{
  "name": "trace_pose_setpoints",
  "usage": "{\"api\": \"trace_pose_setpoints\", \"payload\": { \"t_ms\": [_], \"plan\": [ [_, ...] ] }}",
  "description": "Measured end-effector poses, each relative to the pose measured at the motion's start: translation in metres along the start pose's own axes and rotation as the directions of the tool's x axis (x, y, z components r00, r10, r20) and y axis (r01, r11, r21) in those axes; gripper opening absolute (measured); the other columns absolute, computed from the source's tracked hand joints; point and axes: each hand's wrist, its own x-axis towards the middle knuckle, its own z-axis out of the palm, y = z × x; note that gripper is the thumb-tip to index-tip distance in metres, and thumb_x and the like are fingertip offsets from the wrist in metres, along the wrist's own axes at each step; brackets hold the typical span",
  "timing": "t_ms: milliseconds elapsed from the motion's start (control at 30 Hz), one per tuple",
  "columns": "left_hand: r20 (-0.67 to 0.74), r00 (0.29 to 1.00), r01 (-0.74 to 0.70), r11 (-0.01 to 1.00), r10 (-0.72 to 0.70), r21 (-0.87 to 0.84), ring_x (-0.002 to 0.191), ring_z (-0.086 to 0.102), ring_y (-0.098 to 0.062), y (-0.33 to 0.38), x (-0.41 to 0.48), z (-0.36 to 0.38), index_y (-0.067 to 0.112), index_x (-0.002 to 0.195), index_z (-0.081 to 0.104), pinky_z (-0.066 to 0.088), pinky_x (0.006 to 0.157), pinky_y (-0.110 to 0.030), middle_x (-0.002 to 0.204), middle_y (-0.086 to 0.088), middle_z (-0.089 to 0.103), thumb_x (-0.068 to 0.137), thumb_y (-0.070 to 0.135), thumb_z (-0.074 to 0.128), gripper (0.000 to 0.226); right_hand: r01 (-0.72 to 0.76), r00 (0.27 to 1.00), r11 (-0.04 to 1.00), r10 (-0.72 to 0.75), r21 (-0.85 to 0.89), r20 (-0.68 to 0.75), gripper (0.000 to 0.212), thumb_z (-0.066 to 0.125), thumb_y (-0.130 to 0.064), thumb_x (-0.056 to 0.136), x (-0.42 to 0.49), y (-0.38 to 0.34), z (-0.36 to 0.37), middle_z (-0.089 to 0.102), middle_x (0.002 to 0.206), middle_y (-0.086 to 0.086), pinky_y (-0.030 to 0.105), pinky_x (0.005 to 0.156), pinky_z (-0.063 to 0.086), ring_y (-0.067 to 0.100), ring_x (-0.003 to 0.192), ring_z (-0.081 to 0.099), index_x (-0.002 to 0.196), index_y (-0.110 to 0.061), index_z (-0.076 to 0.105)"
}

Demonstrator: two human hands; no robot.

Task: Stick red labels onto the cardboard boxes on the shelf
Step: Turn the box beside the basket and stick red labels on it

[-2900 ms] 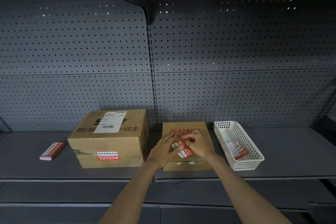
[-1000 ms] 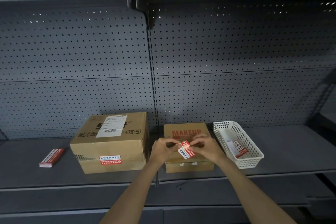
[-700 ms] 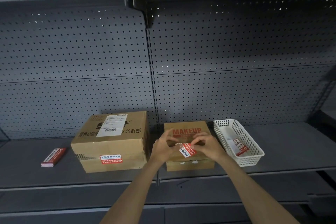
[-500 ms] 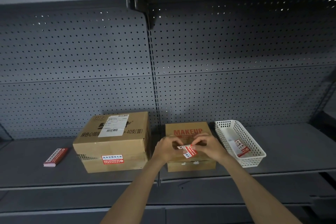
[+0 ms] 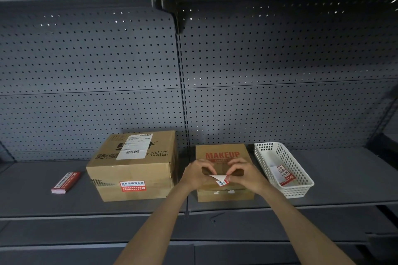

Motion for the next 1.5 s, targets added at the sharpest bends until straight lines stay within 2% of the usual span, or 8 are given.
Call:
{"api": "trace_pose_setpoints", "payload": {
  "t_ms": [133,333,567,700,833,1167,1400,1500],
  "plan": [
    [0.012,1.0,0.006,0.999,-0.005,-0.031,0.117,0.053,-0.004,-0.003,0.001,0.001,0.026,0.087,0.079,0.037,0.107,-0.037,0.12,0.013,0.065,0.068,0.034,0.09,0.024,-0.018,1.0,0.999,0.017,0.034,0.011,0.009,0.082,-0.025,0.08,0.0,-0.002,-0.002,0.055,0.127,-0.015,0.028,0.106,0.022,0.001,0.123,0.045,0.088,-0.022,0.079],
    [0.033,0.999,0.022,0.998,-0.02,-0.058,0.118,0.052,-0.005,-0.002,0.003,0.0,0.023,0.091,0.078,0.034,0.111,-0.041,0.121,0.012,0.064,0.071,0.033,0.088,0.025,-0.022,0.999,0.997,0.02,0.076,0.035,0.011,0.081,-0.025,0.082,0.002,-0.003,-0.005,0.057,0.127,-0.011,0.026,0.105,0.024,-0.017,0.114,0.04,0.091,-0.018,0.079],
    [0.071,0.997,0.034,0.995,-0.028,-0.089,0.124,0.05,-0.008,-0.006,0.006,-0.001,0.021,0.095,0.078,0.031,0.115,-0.044,0.124,0.01,0.064,0.074,0.037,0.086,0.028,-0.038,0.998,0.997,0.035,0.061,0.058,0.008,0.078,-0.027,0.085,0.001,-0.008,-0.009,0.055,0.13,-0.009,0.026,0.102,0.022,0.004,0.119,0.045,0.09,-0.021,0.077],
    [0.093,0.995,0.043,0.995,-0.034,-0.087,0.126,0.049,-0.008,-0.008,0.007,-0.002,0.022,0.096,0.077,0.03,0.116,-0.047,0.126,0.01,0.063,0.074,0.038,0.086,0.029,-0.046,0.997,0.997,0.042,0.054,0.071,0.009,0.078,-0.026,0.084,0.0,-0.011,-0.01,0.055,0.13,-0.009,0.026,0.102,0.021,0.001,0.117,0.045,0.092,-0.021,0.078],
    [0.119,0.992,0.045,0.995,-0.035,-0.087,0.128,0.045,-0.006,-0.009,0.006,-0.002,0.022,0.095,0.077,0.029,0.115,-0.045,0.129,0.013,0.06,0.076,0.039,0.084,0.026,-0.052,0.994,0.996,0.045,0.067,0.095,0.007,0.078,-0.026,0.084,-0.002,-0.012,-0.011,0.055,0.129,-0.01,0.027,0.102,0.022,-0.014,0.11,0.041,0.089,-0.022,0.078],
    [0.153,0.988,0.031,0.997,-0.019,-0.071,0.13,0.042,-0.006,-0.008,0.004,-0.006,0.025,0.088,0.078,0.03,0.112,-0.038,0.13,0.018,0.055,0.075,0.04,0.085,0.021,-0.059,0.991,0.994,0.047,0.09,0.126,0.008,0.082,-0.027,0.08,-0.002,-0.009,-0.011,0.06,0.124,-0.016,0.029,0.102,0.025,-0.009,0.117,0.045,0.084,-0.02,0.08],
    [0.219,0.976,0.001,0.998,0.014,-0.068,0.131,0.039,-0.007,-0.012,0.0,-0.007,0.034,0.085,0.079,0.031,0.115,-0.047,0.132,0.022,0.047,0.069,0.048,0.086,0.023,-0.05,0.983,0.997,0.038,0.064,0.177,0.009,0.084,-0.026,0.078,-0.004,-0.011,-0.012,0.058,0.127,-0.018,0.022,0.1,0.027,-0.009,0.121,0.044,0.074,-0.031,0.079],
    [0.214,0.977,0.018,0.995,0.004,-0.1,0.132,0.038,-0.007,-0.012,-0.001,-0.006,0.033,0.085,0.078,0.028,0.116,-0.048,0.134,0.022,0.048,0.07,0.045,0.087,0.021,-0.047,0.987,0.996,0.036,0.07,0.158,0.006,0.084,-0.025,0.079,-0.004,-0.01,-0.011,0.059,0.127,-0.018,0.019,0.097,0.027,-0.01,0.12,0.044,0.076,-0.026,0.079]
  ]
}}
